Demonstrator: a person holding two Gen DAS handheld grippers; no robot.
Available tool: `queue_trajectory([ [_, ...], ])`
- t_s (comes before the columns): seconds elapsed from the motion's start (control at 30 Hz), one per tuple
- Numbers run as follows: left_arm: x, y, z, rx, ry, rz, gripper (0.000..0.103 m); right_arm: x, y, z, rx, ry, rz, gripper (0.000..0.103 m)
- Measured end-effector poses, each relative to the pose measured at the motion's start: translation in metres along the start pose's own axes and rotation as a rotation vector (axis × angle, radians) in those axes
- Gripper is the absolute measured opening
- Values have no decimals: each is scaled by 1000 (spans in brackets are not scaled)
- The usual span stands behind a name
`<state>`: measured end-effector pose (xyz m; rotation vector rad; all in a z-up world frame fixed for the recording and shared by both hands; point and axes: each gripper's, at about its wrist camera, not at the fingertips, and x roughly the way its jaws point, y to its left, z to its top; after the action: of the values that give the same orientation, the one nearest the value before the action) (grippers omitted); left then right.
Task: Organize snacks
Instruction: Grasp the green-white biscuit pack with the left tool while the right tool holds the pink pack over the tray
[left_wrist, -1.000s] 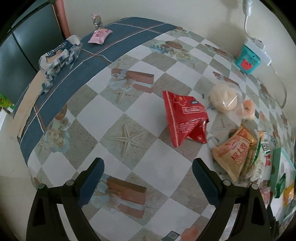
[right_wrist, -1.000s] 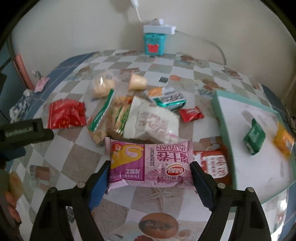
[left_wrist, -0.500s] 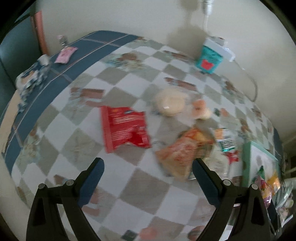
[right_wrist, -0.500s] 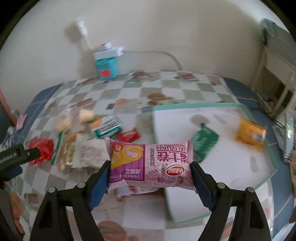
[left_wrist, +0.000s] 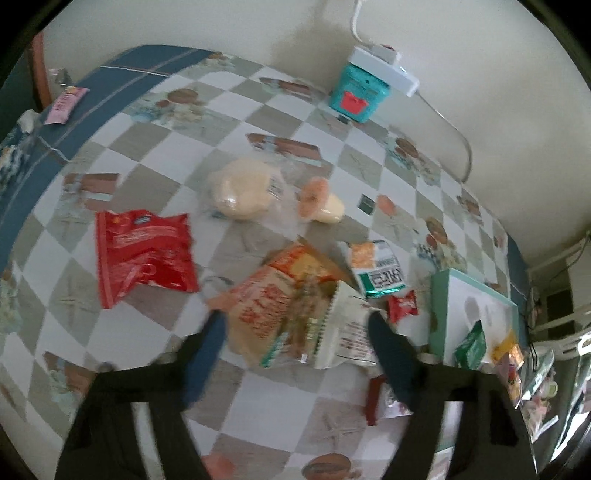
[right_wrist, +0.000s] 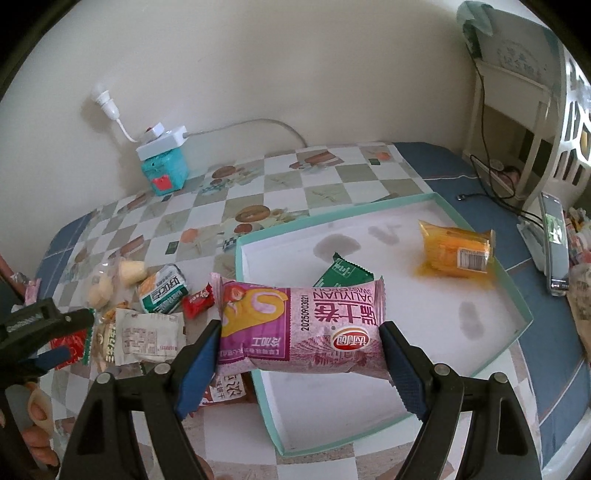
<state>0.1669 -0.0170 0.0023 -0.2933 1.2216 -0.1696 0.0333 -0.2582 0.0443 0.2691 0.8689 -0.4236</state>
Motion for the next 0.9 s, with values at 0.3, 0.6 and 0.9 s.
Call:
queue_trajectory([
  [0.3, 22, -13, 0, 48, 53, 26, 18, 0, -6, 0, 24, 4, 10, 85],
  [0.6, 20, -13, 0, 41, 33, 17, 3, -1, -11, 0, 47, 8, 14, 85],
  [0.9, 12, -11, 0, 13, 13, -25, 1, -1, -11, 1, 59, 8, 15, 85],
])
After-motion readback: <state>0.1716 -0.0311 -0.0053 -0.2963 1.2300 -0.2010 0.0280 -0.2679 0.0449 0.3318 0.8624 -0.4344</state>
